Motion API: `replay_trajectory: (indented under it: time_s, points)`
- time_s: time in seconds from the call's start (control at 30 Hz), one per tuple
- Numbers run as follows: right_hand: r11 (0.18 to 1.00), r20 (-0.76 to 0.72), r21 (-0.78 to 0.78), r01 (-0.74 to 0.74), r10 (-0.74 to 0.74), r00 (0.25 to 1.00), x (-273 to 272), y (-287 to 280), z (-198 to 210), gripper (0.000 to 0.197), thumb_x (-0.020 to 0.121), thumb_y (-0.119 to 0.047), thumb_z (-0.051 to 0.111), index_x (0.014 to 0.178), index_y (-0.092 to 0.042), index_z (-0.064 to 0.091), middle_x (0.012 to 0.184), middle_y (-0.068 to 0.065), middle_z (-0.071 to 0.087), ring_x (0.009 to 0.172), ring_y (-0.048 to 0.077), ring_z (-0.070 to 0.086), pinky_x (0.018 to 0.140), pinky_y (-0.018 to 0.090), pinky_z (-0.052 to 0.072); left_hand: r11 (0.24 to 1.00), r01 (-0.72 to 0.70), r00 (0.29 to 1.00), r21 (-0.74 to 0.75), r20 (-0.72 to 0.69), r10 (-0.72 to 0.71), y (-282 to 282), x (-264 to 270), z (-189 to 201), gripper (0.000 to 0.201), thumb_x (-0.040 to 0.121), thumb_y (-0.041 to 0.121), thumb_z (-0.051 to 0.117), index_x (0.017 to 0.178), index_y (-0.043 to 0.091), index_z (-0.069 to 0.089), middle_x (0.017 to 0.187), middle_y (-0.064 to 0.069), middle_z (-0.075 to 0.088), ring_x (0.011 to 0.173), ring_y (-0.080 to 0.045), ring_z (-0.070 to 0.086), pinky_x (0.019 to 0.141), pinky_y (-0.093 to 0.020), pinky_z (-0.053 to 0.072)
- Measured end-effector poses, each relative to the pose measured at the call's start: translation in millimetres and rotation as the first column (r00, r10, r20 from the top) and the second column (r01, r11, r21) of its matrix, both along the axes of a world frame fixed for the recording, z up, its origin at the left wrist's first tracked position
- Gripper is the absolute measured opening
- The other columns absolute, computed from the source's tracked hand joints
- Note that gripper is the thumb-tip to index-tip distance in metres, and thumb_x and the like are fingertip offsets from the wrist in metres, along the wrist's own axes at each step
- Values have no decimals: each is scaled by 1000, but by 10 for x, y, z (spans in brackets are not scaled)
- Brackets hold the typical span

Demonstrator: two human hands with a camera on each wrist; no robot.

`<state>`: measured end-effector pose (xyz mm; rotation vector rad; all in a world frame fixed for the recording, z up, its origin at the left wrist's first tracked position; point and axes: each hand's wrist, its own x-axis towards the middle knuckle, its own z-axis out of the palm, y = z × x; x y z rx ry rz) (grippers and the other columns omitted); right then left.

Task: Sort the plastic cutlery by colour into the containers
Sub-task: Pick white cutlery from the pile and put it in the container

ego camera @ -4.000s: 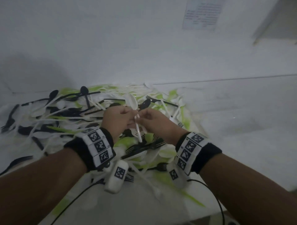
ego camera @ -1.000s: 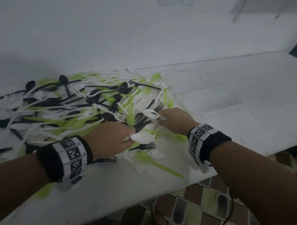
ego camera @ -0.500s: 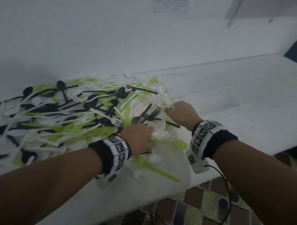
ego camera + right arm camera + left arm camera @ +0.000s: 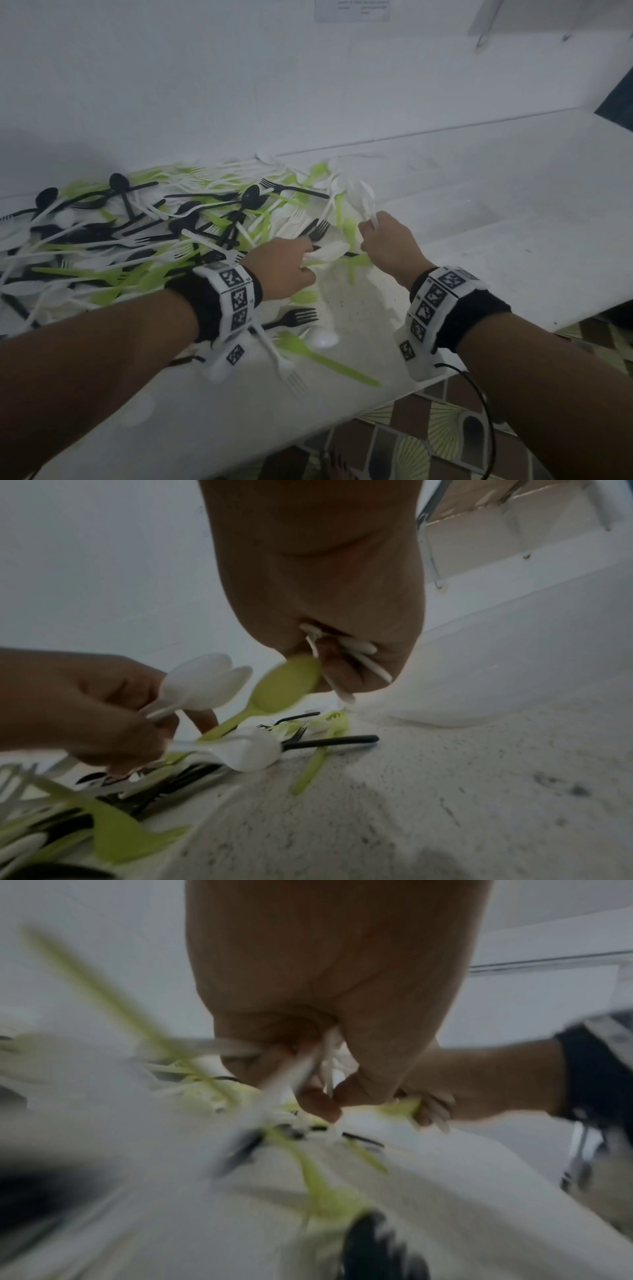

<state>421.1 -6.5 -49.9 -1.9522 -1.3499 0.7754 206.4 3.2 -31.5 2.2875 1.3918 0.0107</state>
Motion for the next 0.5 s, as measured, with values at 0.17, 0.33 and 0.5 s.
replay_trajectory:
  time_s: [0.17, 0.33, 0.5]
  points:
    - [996, 169, -44, -74, 80, 982, -65, -51, -29, 28, 107, -33, 41, 105, -5, 46, 90, 9, 57, 79, 29, 56, 71, 40, 46, 991, -39, 998, -129, -59, 32, 215, -127, 223, 47, 101, 43, 55, 140, 20, 43, 123, -2, 61, 106, -19, 60, 86, -35, 48]
    - [993, 231, -59, -107, 117, 966, -169, -61, -84, 27, 105, -35, 42, 100, -9, 46, 85, 6, 56, 76, 27, 54, 64, 37, 41, 986, -47, 998, -162, -49, 39, 265, -383, 401, 60, 106, 30, 49, 157, 22, 17, 92, 5, 66, 73, -8, 63, 56, -22, 45]
    - [986, 281, -21, -167, 166, 945, -367, -101, -17, 19, 103, -29, 45, 97, -12, 43, 81, 5, 56, 68, 22, 51, 58, 36, 38, 938, -108, 994, -330, -32, 103, 223, -676, 550, 80, 107, 17, 41, 160, 33, -17, 112, -7, 71, 69, -15, 67, 57, -19, 53]
